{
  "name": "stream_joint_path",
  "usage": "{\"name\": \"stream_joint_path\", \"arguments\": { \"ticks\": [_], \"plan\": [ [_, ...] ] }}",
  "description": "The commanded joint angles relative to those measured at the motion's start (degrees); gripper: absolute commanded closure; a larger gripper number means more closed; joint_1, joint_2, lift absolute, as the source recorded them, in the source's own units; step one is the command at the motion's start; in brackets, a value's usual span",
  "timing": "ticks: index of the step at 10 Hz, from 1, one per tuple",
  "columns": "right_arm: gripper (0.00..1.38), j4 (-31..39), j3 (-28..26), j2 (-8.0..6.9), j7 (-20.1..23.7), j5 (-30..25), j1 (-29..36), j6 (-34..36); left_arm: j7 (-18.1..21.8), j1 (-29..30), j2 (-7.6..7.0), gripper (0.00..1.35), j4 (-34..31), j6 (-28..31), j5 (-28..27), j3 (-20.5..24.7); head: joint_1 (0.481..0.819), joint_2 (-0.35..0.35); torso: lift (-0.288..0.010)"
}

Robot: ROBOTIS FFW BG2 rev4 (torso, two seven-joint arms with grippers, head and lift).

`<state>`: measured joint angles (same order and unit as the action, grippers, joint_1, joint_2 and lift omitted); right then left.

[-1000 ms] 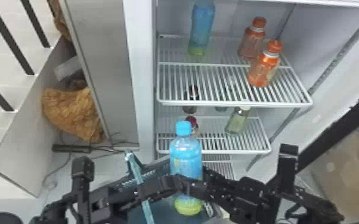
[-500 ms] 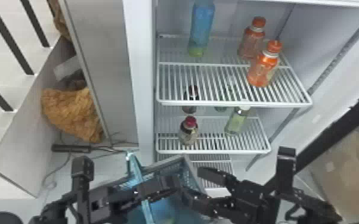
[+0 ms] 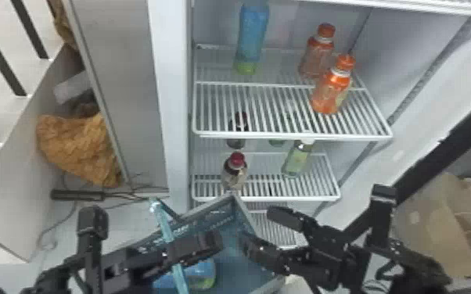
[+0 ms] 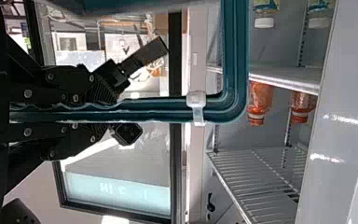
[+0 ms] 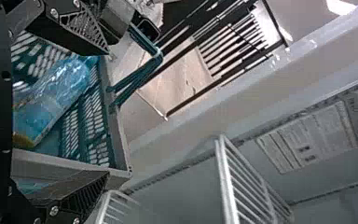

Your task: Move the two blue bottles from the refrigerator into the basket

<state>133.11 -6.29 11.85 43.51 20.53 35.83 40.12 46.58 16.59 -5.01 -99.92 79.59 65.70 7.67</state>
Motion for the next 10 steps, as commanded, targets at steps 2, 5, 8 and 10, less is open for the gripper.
{"name": "stream_joint_path", "arguments": {
  "ticks": [2,5,8,10],
  "plan": [
    [0.15,2.95,-2.39,-0.07,0.0,-0.08,0.45,-0.89,0.0,0.0,0.0,1.2,0.14,0.0,0.0,-0.02,0.695,-0.185,-0.01],
    [0.15,4.49,-2.28,-0.07,-1.06,0.27,0.45,-3.56,0.0,0.28,-0.09,1.2,0.28,0.14,0.0,-0.13,0.695,-0.198,-0.01],
    [0.15,4.63,-1.36,-0.33,-4.48,1.75,-0.82,-10.17,0.0,0.28,-0.27,1.2,0.42,0.42,0.0,-0.47,0.695,-0.197,-0.01],
    [0.15,3.51,-1.48,-1.21,-6.86,1.98,-3.07,-12.28,0.0,0.28,-0.27,1.2,0.28,0.42,0.23,-0.59,0.695,-0.2,-0.01]
  ]
}}
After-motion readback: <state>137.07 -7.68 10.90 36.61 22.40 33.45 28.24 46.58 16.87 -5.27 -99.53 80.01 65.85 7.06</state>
